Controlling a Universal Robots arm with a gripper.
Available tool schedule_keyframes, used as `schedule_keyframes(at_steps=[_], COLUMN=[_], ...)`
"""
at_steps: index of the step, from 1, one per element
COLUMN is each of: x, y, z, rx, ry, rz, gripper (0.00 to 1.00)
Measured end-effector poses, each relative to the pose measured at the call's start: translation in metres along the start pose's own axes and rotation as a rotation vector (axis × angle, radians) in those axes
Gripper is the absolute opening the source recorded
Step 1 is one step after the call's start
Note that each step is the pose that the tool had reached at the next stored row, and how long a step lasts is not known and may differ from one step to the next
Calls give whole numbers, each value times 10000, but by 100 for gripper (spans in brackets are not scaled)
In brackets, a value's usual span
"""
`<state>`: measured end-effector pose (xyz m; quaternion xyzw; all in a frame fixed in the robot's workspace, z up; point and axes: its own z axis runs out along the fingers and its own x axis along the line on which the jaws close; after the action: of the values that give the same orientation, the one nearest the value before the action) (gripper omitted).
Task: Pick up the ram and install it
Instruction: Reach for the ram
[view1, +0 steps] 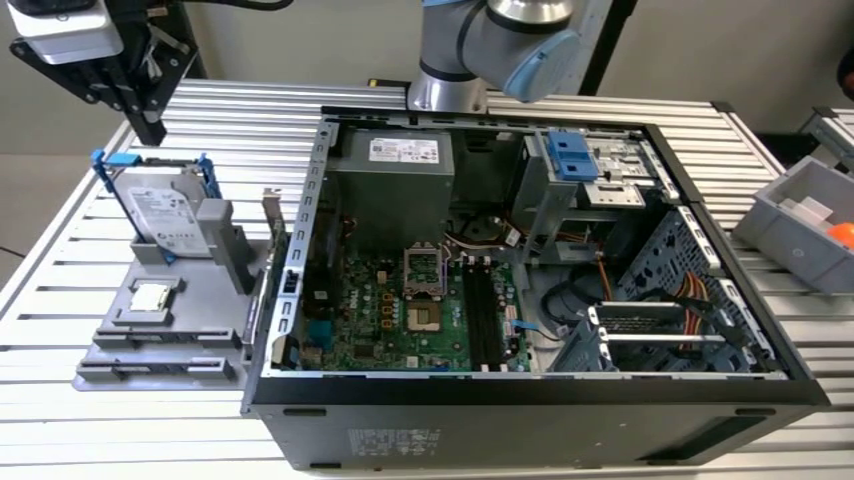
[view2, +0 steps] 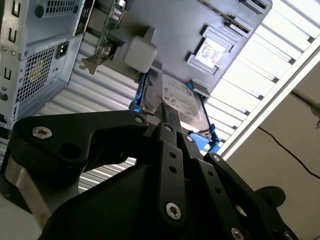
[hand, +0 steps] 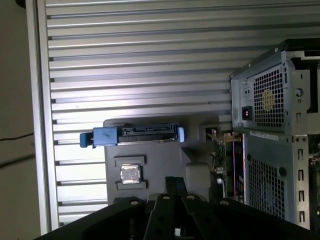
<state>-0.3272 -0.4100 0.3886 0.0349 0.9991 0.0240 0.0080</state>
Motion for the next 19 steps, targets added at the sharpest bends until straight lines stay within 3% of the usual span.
schedule_keyframes(at_steps=[19], x=[-6], y=[-79], z=[-2], rx=[0], ry=[0], rz=[0], gripper=[0])
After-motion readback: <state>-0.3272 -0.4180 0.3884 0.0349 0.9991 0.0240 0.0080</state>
